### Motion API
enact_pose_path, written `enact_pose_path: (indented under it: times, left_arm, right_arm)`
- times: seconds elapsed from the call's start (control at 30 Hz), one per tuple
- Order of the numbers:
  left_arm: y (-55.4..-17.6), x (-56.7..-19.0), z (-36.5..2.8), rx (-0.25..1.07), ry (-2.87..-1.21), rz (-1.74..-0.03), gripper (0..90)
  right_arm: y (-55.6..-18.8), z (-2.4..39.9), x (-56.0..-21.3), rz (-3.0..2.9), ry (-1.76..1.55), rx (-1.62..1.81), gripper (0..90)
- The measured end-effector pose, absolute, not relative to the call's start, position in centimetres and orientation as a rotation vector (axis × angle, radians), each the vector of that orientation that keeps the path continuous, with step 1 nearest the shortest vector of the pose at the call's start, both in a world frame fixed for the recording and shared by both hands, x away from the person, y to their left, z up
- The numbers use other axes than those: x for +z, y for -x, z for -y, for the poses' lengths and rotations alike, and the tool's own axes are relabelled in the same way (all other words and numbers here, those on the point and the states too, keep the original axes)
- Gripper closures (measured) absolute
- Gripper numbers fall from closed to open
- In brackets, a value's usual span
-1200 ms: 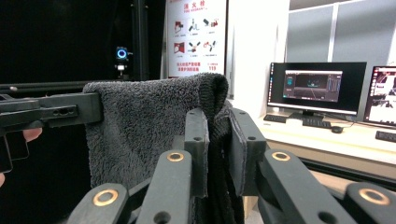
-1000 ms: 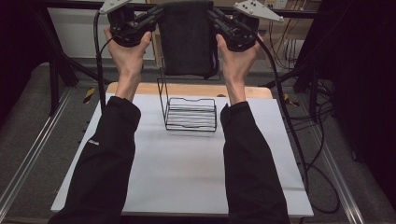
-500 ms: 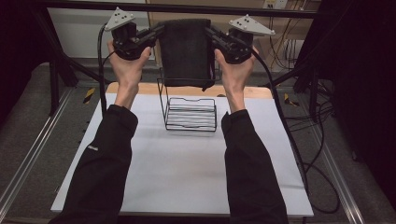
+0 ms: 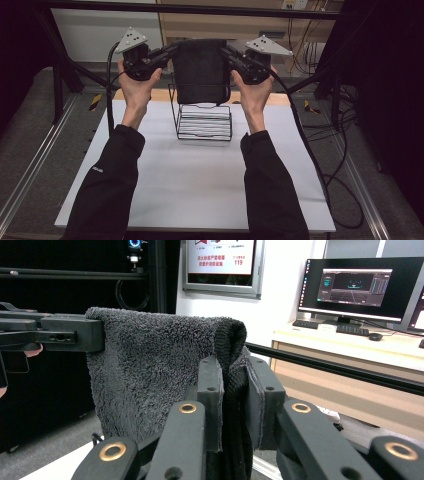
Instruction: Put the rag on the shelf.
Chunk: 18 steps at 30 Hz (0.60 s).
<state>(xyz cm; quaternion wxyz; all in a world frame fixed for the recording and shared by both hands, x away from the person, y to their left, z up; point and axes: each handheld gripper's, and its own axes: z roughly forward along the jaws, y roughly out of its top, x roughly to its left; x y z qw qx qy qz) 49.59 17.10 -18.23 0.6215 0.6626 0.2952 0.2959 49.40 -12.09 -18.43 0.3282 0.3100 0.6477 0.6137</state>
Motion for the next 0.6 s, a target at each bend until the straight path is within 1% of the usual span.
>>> enact_pose_path:
  times: [0.6]
  left_arm:
    - [-47.8,-19.7,-17.0,0.677,-1.548,-0.643,82.3]
  right_arm:
    - [-47.9,12.6,-20.0,-1.717,-0.773,1.587,78.9]
